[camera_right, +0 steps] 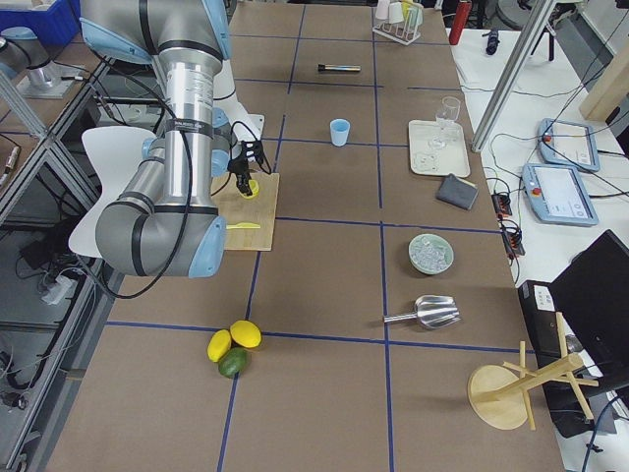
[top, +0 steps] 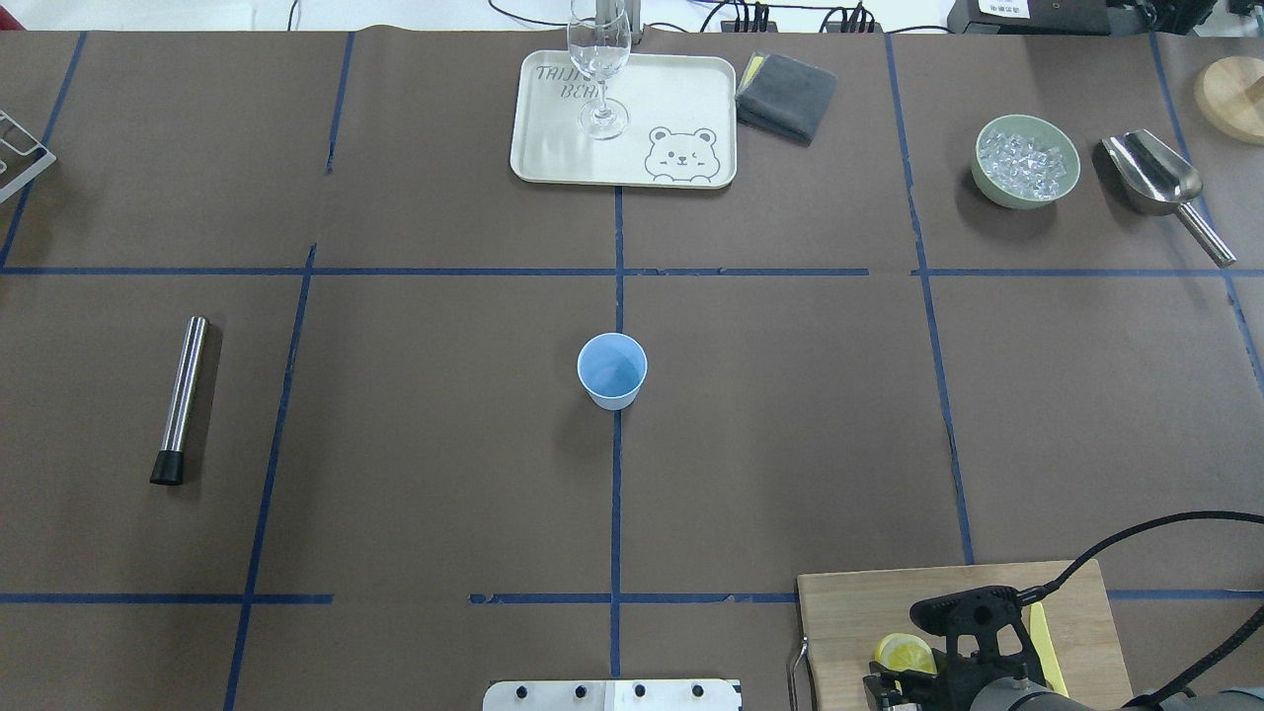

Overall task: Squeeze lemon into cup
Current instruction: 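Close the right gripper on the lemon slice and lift it, then carry the lemon slice with the right gripper over the light-blue cup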

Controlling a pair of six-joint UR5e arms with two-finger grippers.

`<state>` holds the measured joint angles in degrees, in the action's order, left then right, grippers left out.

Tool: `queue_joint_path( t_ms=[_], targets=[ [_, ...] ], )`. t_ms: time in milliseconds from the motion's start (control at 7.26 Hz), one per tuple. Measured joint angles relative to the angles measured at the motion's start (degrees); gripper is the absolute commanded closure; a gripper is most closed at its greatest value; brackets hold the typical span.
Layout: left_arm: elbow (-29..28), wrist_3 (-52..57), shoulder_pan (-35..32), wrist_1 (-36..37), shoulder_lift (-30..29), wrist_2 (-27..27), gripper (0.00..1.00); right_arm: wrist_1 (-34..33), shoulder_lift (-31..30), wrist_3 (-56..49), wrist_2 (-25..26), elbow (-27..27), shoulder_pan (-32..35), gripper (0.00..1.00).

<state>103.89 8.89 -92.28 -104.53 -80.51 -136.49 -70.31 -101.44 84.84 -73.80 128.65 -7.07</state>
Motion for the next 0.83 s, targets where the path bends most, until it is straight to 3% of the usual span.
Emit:
queue_joint_path(
  t_ms=[413,827],
  targets=[
    [-0.13,-0.01,-0.01,0.02,0.0,0.0,0.0,-2.78,0.13,-0.03,-1.37,3.44,2.77,0.81],
    [-0.34,-0.03,0.01,0.03,0.0,0.0,0.0,-12.31,5.82,-0.66,-8.56,6.03,9.81,0.8]
  ],
)
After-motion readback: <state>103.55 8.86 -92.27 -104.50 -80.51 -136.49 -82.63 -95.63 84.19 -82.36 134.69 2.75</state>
